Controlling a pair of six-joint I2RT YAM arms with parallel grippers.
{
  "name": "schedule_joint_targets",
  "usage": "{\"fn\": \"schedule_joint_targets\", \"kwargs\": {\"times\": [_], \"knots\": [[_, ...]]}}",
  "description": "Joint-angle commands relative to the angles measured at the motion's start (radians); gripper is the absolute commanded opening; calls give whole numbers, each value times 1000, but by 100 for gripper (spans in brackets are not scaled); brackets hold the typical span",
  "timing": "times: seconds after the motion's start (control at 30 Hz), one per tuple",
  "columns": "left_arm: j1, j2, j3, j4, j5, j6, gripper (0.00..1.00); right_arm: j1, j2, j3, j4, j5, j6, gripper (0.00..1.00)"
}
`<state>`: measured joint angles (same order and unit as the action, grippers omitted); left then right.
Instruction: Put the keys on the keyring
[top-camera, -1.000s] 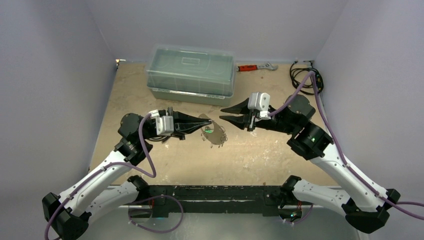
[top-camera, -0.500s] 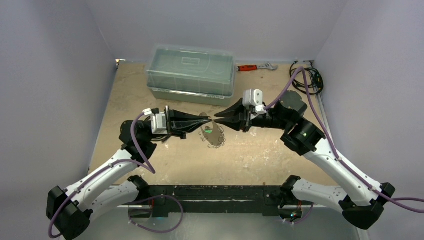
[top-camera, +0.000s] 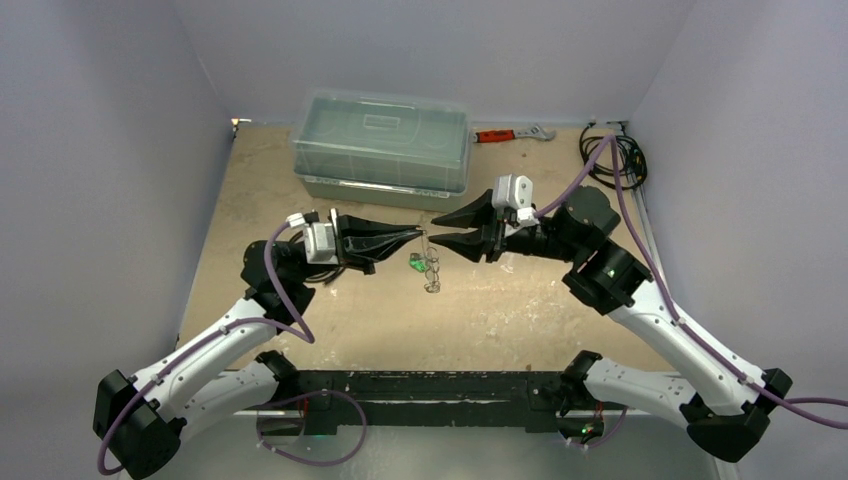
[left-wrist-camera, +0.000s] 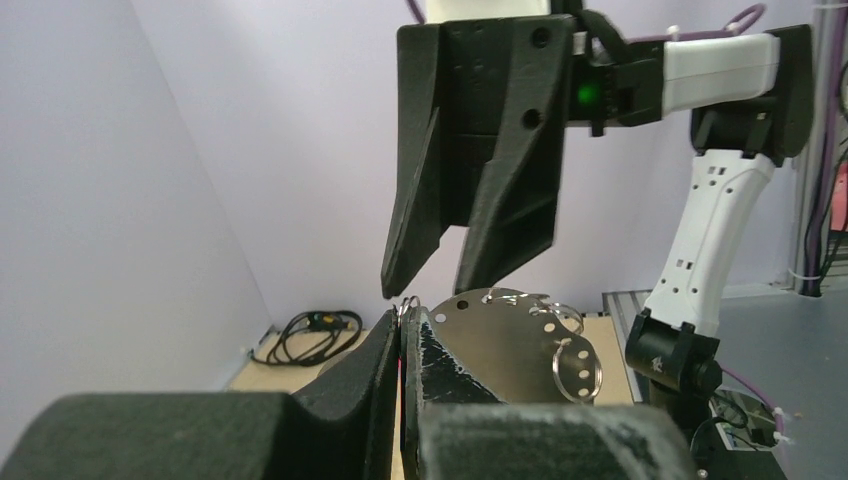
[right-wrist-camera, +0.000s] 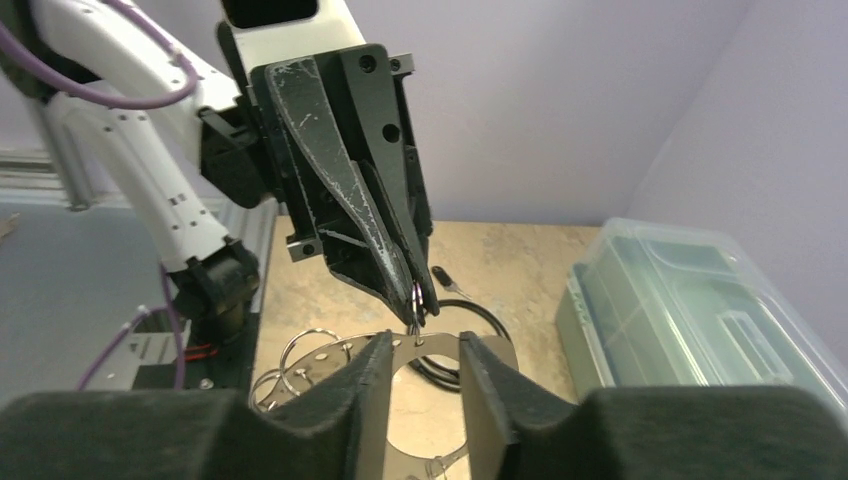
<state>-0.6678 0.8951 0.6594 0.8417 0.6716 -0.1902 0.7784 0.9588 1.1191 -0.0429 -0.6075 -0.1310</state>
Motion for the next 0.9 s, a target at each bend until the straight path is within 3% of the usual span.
{"fn": "schedule_joint_targets", "kwargs": {"times": [0.0, 0.13, 0.27, 0.47, 0.87], "knots": [[4, -13, 54, -80, -82, 57, 0, 4, -81, -64, 39, 175, 28, 46], [4, -9, 72, -107, -129, 66, 0, 4, -143, -131, 39, 256, 64, 66], [4, 9, 78, -102, -153, 70, 0, 4, -178, -200, 70, 247, 109, 76], [4, 47, 66, -42, -153, 46, 0, 4, -180, -237, 144, 306, 125, 81], [4, 51, 55, -22, -161, 36, 0, 4, -82, -257, 255, 342, 186, 78]]}}
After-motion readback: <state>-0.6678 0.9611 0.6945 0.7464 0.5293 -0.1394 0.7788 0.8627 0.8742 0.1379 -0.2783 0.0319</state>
